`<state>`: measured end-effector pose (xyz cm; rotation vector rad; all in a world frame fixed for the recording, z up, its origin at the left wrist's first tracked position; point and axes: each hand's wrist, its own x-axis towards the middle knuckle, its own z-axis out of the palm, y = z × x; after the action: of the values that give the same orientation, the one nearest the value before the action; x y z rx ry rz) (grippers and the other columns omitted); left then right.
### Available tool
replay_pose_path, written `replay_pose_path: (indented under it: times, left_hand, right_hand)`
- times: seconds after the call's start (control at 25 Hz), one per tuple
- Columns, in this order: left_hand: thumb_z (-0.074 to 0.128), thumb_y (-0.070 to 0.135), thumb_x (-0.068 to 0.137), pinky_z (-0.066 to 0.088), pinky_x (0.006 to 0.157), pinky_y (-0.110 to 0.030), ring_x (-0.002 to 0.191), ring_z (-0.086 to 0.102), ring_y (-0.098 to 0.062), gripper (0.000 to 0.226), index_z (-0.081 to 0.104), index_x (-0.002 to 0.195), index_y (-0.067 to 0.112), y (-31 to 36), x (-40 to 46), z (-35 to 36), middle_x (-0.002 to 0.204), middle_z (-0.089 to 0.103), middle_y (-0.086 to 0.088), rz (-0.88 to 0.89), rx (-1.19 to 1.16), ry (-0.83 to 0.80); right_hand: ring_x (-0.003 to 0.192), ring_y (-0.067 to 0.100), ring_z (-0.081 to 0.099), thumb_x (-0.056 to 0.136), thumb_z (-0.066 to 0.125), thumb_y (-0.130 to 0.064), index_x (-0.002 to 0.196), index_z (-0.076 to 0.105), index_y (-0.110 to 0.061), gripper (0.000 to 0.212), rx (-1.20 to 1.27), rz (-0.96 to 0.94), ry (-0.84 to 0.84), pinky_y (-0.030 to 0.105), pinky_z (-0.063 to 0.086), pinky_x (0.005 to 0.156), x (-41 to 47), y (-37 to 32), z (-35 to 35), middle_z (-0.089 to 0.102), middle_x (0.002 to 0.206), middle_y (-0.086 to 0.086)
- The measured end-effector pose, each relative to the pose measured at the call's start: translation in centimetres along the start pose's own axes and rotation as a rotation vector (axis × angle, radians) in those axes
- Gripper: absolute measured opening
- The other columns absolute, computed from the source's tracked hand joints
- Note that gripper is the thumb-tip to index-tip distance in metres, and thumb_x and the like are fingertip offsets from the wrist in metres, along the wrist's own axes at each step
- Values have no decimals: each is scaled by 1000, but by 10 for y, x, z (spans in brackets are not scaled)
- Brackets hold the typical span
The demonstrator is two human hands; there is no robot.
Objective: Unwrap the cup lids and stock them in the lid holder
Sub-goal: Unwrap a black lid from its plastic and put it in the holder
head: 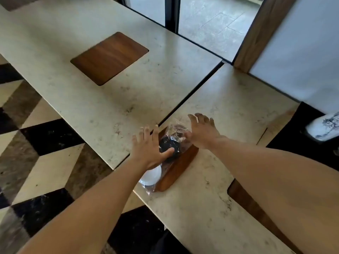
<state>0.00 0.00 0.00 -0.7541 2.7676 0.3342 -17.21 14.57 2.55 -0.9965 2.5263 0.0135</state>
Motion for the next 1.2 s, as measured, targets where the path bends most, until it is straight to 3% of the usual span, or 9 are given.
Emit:
replay_pose_path:
  times: [0.12, 0.32, 0.52, 0.72, 0.92, 1.12, 1.2]
  left_hand:
    - [19, 98, 69, 31, 114, -58, 142, 33, -41, 123, 8, 158, 14, 10, -2, 17, 159, 29, -23, 2, 27, 19]
    - [35, 96, 65, 36, 114, -54, 142, 35, -40, 132, -5, 158, 11, 7, -3, 41, 157, 32, -23, 2, 45, -19]
    - [52, 79, 73, 41, 108, -48, 134, 41, -36, 125, 2, 158, 2, 8, -4, 47, 148, 41, -20, 66, 82, 26]
    - [62, 68, 76, 44, 107, -46, 131, 44, -34, 121, 4, 158, 2, 7, -1, 46, 143, 43, -19, 108, 33, -9]
    - [73, 61, 75, 44, 108, -42, 129, 44, -30, 123, 4, 159, 3, 7, -4, 36, 144, 43, -16, 189, -45, -50]
    - [82, 53, 73, 47, 105, -44, 125, 45, -31, 124, 6, 159, 7, 15, -15, 23, 142, 42, -16, 298, -59, -58]
    - [84, 52, 72, 48, 104, -44, 124, 46, -31, 125, 8, 159, 7, 21, -22, 20, 142, 42, -17, 346, -44, -63]
  right_hand:
    - [138, 41, 35, 105, 44, -29, 154, 35, -11, 53, 86, 57, -50, 49, 36, 113, 11, 6, 9, 35, 151, 20]
    - [136, 39, 42, 107, 34, -14, 150, 38, 0, 45, 186, 74, -128, 42, 37, 111, 30, 7, 23, 42, 151, 22]
    - [129, 37, 49, 106, 42, -26, 140, 53, -7, 40, 279, 160, -75, 42, 43, 106, 42, 14, 38, 52, 140, 20]
    - [101, 26, 59, 104, 51, -24, 114, 65, -11, 21, 448, 190, -3, 34, 46, 83, 37, 19, 41, 68, 118, 11]
    - [93, 23, 59, 103, 54, -21, 97, 59, -18, 8, 519, 227, 28, 32, 47, 77, 14, 23, 34, 66, 106, 7]
    - [92, 26, 65, 101, 56, -19, 94, 63, -13, 11, 640, 306, 69, 36, 53, 78, -32, 35, 34, 67, 100, 7]
    - [90, 27, 66, 100, 56, -18, 84, 61, -15, 18, 683, 336, 109, 39, 56, 81, -53, 40, 39, 70, 99, 11]
